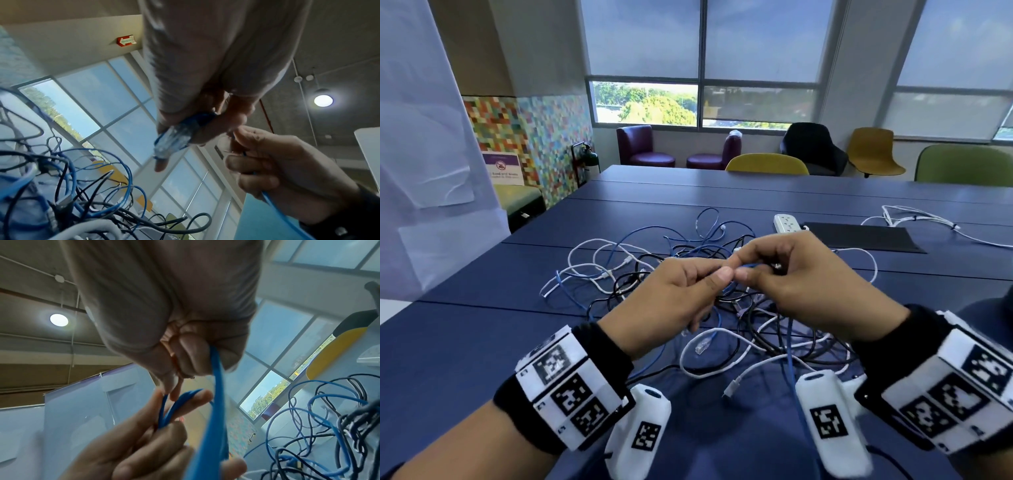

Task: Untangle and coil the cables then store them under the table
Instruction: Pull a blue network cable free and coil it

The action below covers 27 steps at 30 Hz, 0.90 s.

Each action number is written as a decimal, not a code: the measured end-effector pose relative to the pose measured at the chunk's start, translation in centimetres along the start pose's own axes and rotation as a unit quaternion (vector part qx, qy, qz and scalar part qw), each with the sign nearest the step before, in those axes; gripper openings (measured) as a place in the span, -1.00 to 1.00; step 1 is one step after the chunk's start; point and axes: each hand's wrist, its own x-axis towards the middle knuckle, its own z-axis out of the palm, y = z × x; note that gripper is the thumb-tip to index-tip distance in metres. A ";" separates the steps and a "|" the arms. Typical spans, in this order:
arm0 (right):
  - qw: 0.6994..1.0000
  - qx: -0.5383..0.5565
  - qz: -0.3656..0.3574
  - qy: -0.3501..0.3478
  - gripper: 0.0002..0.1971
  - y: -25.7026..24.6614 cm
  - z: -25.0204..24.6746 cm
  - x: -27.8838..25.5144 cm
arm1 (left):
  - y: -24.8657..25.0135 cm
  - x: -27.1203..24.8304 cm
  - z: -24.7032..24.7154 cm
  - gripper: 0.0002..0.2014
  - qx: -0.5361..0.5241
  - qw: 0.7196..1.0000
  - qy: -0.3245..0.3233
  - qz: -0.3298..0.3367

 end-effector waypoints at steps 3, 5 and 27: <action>0.999 -0.003 -0.031 0.025 -0.88 -0.2 -0.3 0.1 | 0.2 -0.1 0.2 -0.66 -0.116 0.992 0.000 -0.056; 0.997 0.008 -0.040 0.064 -0.91 -0.1 -0.3 0.3 | 0.5 -0.2 0.2 -0.68 -0.189 0.980 0.002 -0.061; 0.994 -0.067 0.060 -0.070 -0.77 3.4 6.8 -3.3 | 0.4 -0.1 -1.1 -0.71 -0.436 0.890 0.136 -0.002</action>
